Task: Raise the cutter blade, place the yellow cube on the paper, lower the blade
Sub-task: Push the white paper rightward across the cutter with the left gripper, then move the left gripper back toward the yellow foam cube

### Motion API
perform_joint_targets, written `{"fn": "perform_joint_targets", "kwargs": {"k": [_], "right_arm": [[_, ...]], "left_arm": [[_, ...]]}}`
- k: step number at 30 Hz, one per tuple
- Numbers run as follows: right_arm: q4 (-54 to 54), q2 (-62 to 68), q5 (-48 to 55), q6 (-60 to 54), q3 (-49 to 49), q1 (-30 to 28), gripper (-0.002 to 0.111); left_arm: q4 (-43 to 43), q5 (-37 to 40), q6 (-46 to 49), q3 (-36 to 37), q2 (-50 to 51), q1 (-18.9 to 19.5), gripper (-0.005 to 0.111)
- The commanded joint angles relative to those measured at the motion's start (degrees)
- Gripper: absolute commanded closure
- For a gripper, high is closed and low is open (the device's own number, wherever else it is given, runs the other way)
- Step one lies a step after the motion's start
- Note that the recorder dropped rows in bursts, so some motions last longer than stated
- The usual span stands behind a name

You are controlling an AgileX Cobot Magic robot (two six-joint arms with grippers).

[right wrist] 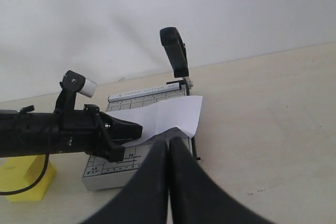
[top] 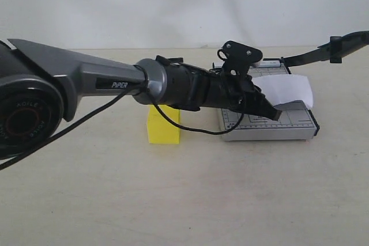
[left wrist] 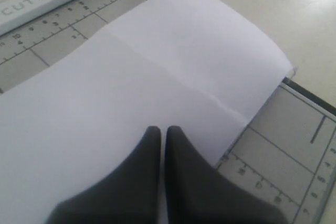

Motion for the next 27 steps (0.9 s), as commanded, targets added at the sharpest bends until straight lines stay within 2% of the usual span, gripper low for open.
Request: {"fn": "perform_joint_targets", "kwargs": {"k": [1,8,27], "right_arm": [[-0.08,-0.02,-0.08,0.35,0.27,-0.28,0.108],[-0.08,-0.02,-0.08,0.35,0.27,-0.28,0.108],[0.14,-0.02,-0.08,0.65,0.27,-0.28,0.108]], "left_arm": [[-0.08,0.57,0.37,-1.60,1.33,-1.30,0.102],[-0.08,-3.80,-2.44,-1.65,2.34,-1.35,0.102],[-0.51,-0.70,-2.44,-2.02,2.53,-1.35,0.102]]}}
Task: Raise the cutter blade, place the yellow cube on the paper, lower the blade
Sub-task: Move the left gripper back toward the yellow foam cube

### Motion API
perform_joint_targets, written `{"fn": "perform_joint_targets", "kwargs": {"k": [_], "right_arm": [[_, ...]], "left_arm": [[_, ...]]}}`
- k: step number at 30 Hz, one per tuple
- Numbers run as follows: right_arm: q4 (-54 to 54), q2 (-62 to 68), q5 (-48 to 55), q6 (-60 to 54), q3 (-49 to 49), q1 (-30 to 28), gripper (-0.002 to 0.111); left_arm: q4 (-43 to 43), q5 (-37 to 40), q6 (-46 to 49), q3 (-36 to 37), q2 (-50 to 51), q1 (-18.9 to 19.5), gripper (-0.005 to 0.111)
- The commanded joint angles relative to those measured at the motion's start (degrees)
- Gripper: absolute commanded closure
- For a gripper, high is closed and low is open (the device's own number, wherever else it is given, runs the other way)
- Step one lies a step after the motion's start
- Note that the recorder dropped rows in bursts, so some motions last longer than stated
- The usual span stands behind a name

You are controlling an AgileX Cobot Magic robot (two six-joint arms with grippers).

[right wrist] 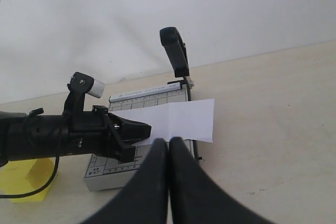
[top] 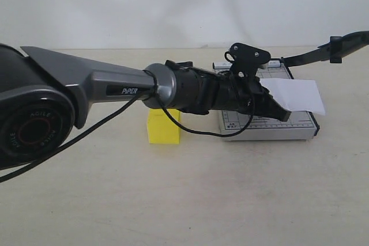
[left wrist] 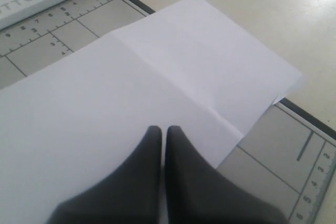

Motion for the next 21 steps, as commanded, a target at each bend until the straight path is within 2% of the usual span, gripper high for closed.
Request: {"fn": "perform_joint_targets", "kwargs": {"k": [1,6,11,15,17,18,21], "right_arm": [[-0.07,-0.02,-0.08,0.24,0.27,-0.28,0.108],[0.69,-0.02,-0.08,0.24,0.27,-0.28,0.108],[0.79,-0.02,-0.08,0.24,0.27,-0.28,0.108],[0.79,-0.02,-0.08,0.24,0.27,-0.28,0.108],[0.79,-0.02,-0.08,0.24,0.27,-0.28,0.108],[0.79,-0.02,-0.08,0.24,0.27,-0.28,0.108],[0.79,-0.02,-0.08,0.24,0.27,-0.28,0.108]], "left_arm": [[-0.35,0.35,-0.69,0.24,0.91,-0.08,0.102],[-0.35,-0.08,-0.69,-2.53,0.91,-0.08,0.102],[-0.35,-5.15,-3.31,-4.75,-0.65,-0.08,0.102],[-0.35,-11.24,-8.03,-3.32,-5.43,-0.08,0.102],[-0.35,-20.53,-13.05,0.34,-9.68,-0.53,0.102],[5.07,-26.59,-19.32,4.34,-13.49,-1.11,0.102],[22.72,-32.73,-31.50,13.36,-20.55,-2.59,0.102]]}}
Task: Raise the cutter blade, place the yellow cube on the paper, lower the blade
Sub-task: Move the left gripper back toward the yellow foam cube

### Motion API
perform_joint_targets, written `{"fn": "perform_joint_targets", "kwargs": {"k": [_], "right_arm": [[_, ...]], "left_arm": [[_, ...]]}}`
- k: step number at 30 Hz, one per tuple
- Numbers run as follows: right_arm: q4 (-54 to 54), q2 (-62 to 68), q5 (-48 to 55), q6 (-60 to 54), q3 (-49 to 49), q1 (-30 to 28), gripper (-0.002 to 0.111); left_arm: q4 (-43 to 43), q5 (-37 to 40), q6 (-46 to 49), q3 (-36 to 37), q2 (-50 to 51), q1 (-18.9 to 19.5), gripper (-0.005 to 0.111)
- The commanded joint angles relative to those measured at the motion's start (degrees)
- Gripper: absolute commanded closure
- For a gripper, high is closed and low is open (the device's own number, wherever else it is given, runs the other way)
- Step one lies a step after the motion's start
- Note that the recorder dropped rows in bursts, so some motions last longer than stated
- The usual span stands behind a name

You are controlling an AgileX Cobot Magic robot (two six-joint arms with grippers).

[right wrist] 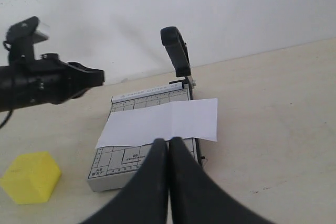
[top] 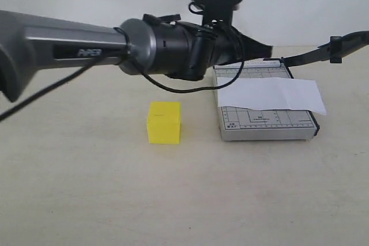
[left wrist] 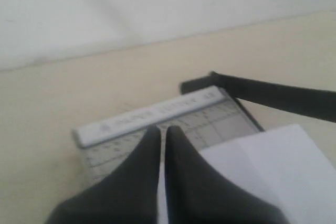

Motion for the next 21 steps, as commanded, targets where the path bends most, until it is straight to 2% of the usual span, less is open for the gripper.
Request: {"fn": "perform_joint_targets", "kwargs": {"k": [1,4,9,14,16,18,21], "right_arm": [[0.11,-0.02,-0.08,-0.20,0.27,-0.28,0.108],[0.10,-0.02,-0.19,-0.20,0.27,-0.28,0.108],[0.10,-0.02,-0.19,-0.20,0.27,-0.28,0.108],[0.10,-0.02,-0.19,-0.20,0.27,-0.28,0.108],[0.10,-0.02,-0.19,-0.20,0.27,-0.28,0.108],[0.10,-0.02,-0.19,-0.20,0.27,-0.28,0.108],[0.10,-0.02,-0.19,-0.20,0.27,-0.28,0.108]], "left_arm": [[20.92,-9.45,-17.53,12.74,-10.78,-2.21,0.102],[26.09,-10.89,-24.15,22.56,-19.67,-3.77,0.102],[20.92,-13.73,-25.77,36.65,-30.60,-4.43,0.102],[18.56,-14.06,-22.97,44.75,-34.65,-4.21,0.101],[18.56,-11.13,-22.97,45.61,-34.93,-4.21,0.093],[18.56,-7.84,-22.97,45.71,-34.55,-4.21,0.078],[18.24,-7.01,-22.97,45.71,-33.35,-4.21,0.049]]}}
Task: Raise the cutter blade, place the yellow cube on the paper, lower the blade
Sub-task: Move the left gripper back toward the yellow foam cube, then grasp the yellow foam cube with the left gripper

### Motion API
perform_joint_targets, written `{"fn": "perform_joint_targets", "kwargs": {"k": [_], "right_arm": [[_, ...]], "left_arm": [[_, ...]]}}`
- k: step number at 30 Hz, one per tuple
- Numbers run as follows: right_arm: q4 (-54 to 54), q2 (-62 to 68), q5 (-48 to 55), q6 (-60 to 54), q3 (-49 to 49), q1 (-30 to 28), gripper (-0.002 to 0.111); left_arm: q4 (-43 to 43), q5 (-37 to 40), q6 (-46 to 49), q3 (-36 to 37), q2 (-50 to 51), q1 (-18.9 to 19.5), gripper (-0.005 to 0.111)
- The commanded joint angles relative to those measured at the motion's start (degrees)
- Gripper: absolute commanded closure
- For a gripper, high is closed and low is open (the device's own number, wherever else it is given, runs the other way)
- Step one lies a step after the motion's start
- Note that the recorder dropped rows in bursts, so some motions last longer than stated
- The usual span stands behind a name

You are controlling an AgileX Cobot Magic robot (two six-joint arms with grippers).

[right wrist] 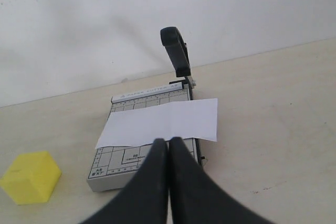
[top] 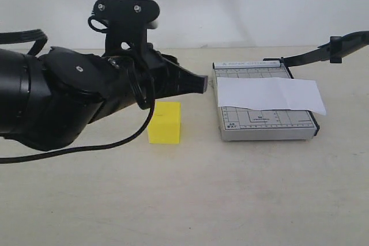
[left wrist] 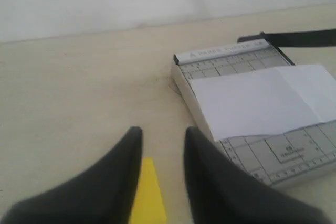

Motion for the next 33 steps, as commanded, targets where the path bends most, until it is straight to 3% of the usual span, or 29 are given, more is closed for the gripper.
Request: {"fn": "perform_joint_targets", "kwargs": {"k": [1,3,7,10,20,33], "right_arm": [[0.10,-0.02,-0.19,-0.20,0.27,-0.28,0.108],[0.10,-0.02,-0.19,-0.20,0.27,-0.28,0.108],[0.10,-0.02,-0.19,-0.20,0.27,-0.28,0.108],[0.10,-0.02,-0.19,-0.20,0.27,-0.28,0.108],[0.10,-0.02,-0.19,0.06,0.27,-0.28,0.108],[0.34,-0.02,-0.19,0.00,0.27,-0.28,0.108]], "left_arm": [[-0.77,2.26,-0.27,0.26,1.24,-0.02,0.038],[-2.56,1.22,-2.23,0.26,2.05,-0.02,0.025],[-9.36,-4.17,-1.51,0.26,4.39,-0.02,0.024],[-9.26,-7.72,-1.69,0.16,6.93,-0.02,0.023],[-7.13,-1.38,-2.07,-0.46,11.27,-0.02,0.023],[9.01,-2.30,-16.13,-0.90,14.72,2.46,0.023]]}}
